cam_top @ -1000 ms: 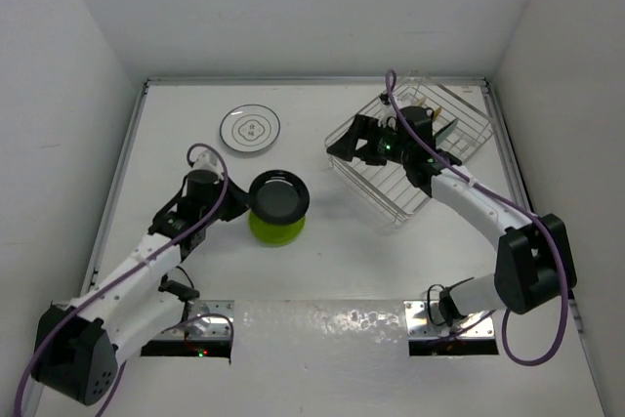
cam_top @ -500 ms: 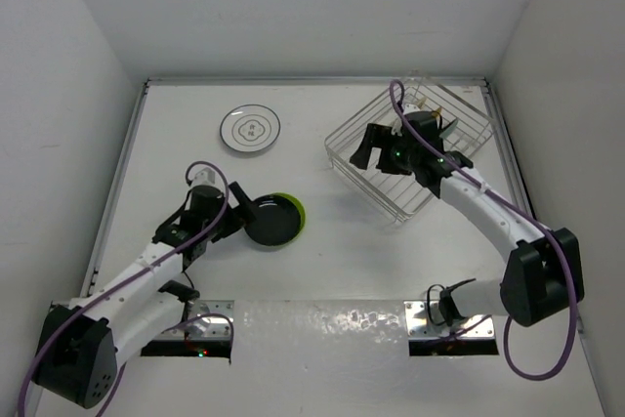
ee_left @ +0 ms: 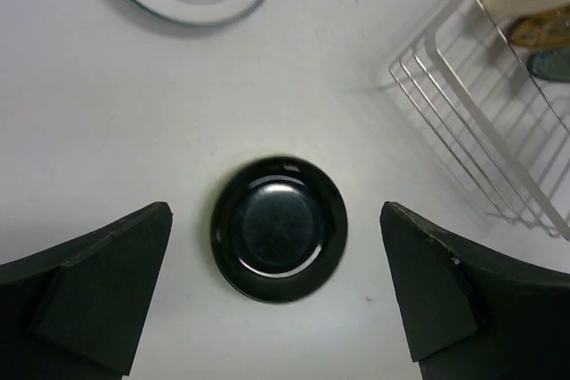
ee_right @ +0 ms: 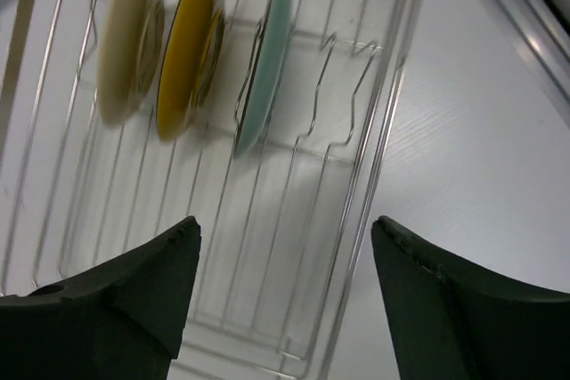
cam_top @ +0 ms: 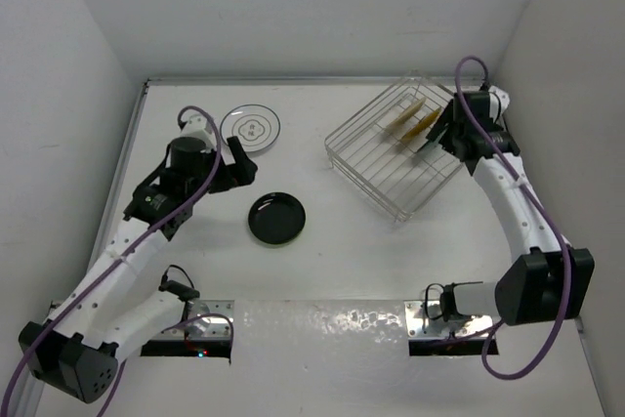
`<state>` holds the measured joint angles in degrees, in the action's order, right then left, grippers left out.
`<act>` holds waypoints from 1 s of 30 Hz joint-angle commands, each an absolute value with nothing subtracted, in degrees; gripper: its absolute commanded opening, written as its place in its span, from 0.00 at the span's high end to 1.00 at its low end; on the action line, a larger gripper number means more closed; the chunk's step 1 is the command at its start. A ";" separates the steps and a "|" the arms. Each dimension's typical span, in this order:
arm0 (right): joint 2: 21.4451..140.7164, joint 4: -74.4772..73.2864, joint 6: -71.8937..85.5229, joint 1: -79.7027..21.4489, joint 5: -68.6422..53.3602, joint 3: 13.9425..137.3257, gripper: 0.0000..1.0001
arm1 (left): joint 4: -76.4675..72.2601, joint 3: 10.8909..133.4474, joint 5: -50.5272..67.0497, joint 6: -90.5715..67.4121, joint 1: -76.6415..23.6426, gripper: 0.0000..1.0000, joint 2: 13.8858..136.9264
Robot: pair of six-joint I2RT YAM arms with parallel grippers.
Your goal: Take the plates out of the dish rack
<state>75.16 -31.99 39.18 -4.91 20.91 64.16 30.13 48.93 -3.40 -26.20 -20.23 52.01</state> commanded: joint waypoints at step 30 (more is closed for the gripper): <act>109.42 -40.25 41.75 -1.05 30.85 90.61 0.79 | 29.97 46.58 -9.76 -17.31 -20.39 0.00 49.57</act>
